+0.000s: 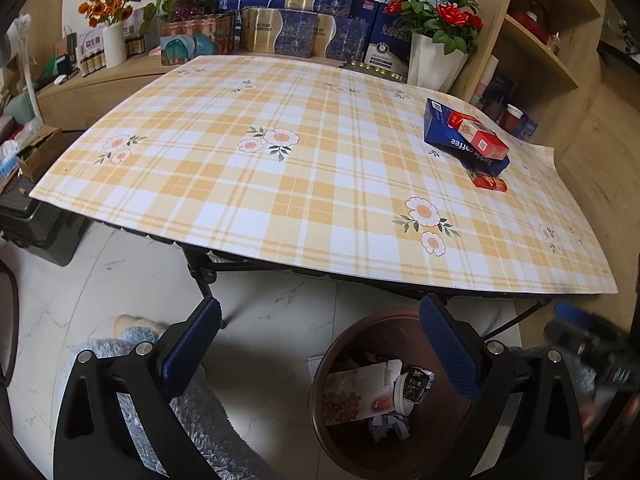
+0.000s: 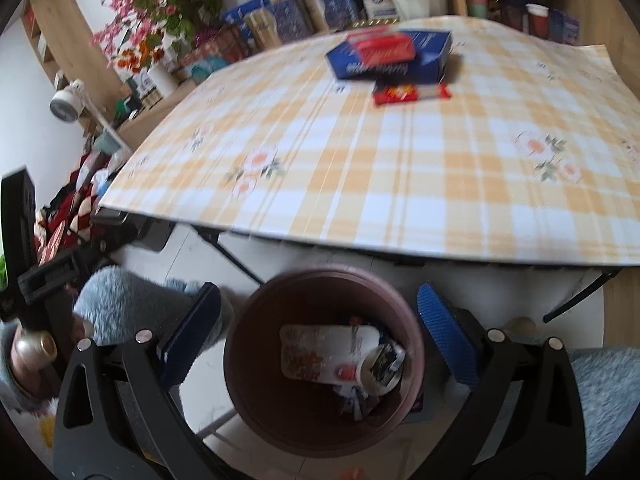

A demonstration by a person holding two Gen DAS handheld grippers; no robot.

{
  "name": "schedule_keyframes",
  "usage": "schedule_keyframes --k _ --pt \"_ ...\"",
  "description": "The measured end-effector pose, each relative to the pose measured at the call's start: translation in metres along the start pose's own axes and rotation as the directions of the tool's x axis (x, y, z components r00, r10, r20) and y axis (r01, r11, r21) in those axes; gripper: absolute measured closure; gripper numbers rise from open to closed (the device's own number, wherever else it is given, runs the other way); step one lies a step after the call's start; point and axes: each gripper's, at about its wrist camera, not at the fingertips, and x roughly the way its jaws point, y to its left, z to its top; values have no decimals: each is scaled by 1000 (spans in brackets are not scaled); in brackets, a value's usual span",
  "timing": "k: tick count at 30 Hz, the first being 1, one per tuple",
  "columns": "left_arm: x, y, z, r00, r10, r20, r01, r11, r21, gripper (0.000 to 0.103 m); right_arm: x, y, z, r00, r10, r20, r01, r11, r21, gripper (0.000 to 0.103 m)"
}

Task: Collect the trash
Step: 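Move both tools back to the blue coffee box and red pack, then grasp the red cigarette pack with the right tool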

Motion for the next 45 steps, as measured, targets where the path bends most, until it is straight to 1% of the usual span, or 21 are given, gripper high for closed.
schedule_keyframes --k 6,8,10,12,16,18,20,23,26,28,31,34,36,37,38,39,40,41,42,45 --pt "2 -2 13 1000 7 13 -8 1000 13 6 -8 -14 27 998 -30 48 30 999 -10 6" --pt "1 0 20 999 9 33 -9 1000 8 6 -13 -19 42 995 -43 91 46 999 -28 6" --pt "-1 1 28 998 -3 57 3 1000 4 6 -17 -21 53 988 -72 140 80 996 -50 6" --pt "-4 3 40 995 -14 102 15 1000 -1 6 -19 -22 67 978 -100 184 116 990 -80 6" --pt "-8 2 63 986 -45 158 47 999 -10 6 -10 -20 95 973 -136 188 163 977 -138 6" --pt "-9 -2 76 981 -43 188 44 999 0 6 0 -16 111 977 -138 162 169 966 -198 6" --pt "-9 -6 88 977 -36 211 34 999 14 6 9 -12 123 975 -167 149 200 950 -241 6" --pt "-1 -10 106 979 -57 193 53 998 23 6 26 -11 141 973 -191 130 220 938 -267 6" --pt "10 -12 121 982 -70 177 67 998 22 6 46 -13 161 972 -207 110 229 941 -250 6" --pt "18 -11 126 984 -80 158 79 997 13 6 60 -17 175 974 -202 98 220 947 -234 6" --pt "36 -7 134 986 -128 102 133 990 -41 6 80 -20 193 974 -212 78 224 950 -219 6" --pt "50 -6 137 987 -147 62 152 985 -87 6 99 -21 210 974 -219 67 228 950 -212 7" --pt "59 -4 139 985 -171 38 174 976 -127 6 111 -20 218 973 -224 50 229 949 -216 8" --pt "63 -3 140 983 -182 32 184 972 -146 6 117 -19 221 972 -232 31 233 947 -221 10" --pt "65 -3 141 982 -190 27 191 969 -158 6 121 -19 222 972 -237 14 234 946 -226 20" --pt "70 -3 142 978 -207 19 207 962 -176 6 127 -19 224 970 -241 -18 230 945 -232 27" --pt "73 -3 143 976 -219 15 218 958 -187 6 131 -20 225 970 -240 -39 224 946 -233 41" --pt "76 -4 145 972 -236 11 233 952 -200 6 132 -21 225 971 -232 -57 213 949 -232 46" --pt "80 -5 147 966 -257 6 252 943 -216 6 130 -21 225 972 -227 -52 210 950 -231 46" --pt "89 -8 153 953 -302 1 292 921 -256 6 111 -23 230 978 -207 20 206 952 -228 46"
